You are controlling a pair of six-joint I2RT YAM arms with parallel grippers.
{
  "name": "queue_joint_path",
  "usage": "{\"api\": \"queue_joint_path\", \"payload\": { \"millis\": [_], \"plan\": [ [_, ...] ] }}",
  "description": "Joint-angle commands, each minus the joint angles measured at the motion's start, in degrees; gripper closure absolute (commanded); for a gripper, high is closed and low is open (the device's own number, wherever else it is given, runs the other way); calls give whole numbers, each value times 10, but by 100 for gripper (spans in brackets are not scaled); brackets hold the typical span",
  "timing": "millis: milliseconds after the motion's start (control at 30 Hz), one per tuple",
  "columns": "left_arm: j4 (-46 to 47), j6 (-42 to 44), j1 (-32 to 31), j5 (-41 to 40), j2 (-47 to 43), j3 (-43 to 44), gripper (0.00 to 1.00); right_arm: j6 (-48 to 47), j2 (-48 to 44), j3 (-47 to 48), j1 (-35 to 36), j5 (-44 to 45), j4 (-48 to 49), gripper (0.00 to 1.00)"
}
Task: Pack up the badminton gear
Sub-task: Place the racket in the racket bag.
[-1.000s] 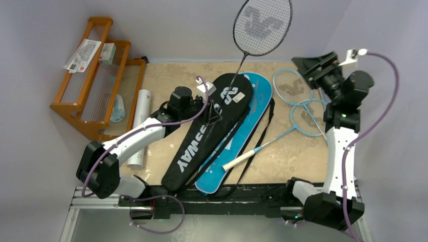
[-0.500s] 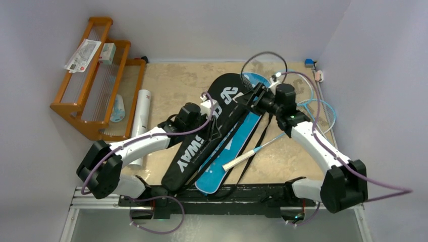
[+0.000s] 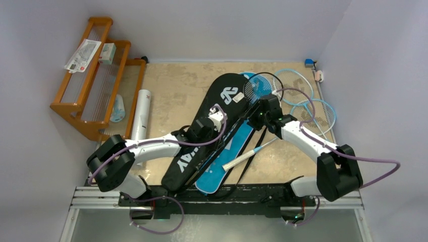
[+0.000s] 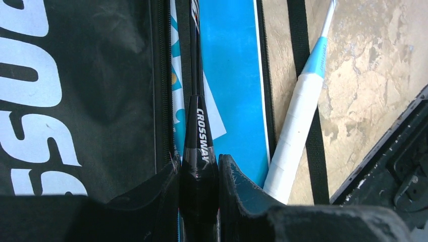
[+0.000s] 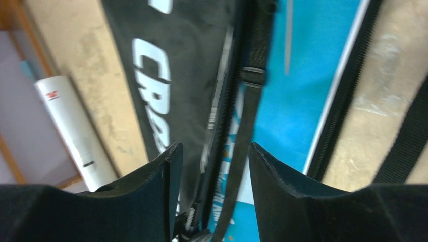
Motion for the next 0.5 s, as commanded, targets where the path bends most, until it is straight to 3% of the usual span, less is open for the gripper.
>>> {"api": "queue_joint_path", "payload": {
  "millis": [0,200,467],
  "plan": [
    [46,-8,-19,-43,0,-12,100,22,20,-8,1,52,-43,48],
    [54,-8,-26,-7,10,-14,100,10,72,15,1,50,-30,50],
    [47,-8,-30,-5,3,-17,100,-5,122,48,1,42,-27,63]
  ]
}}
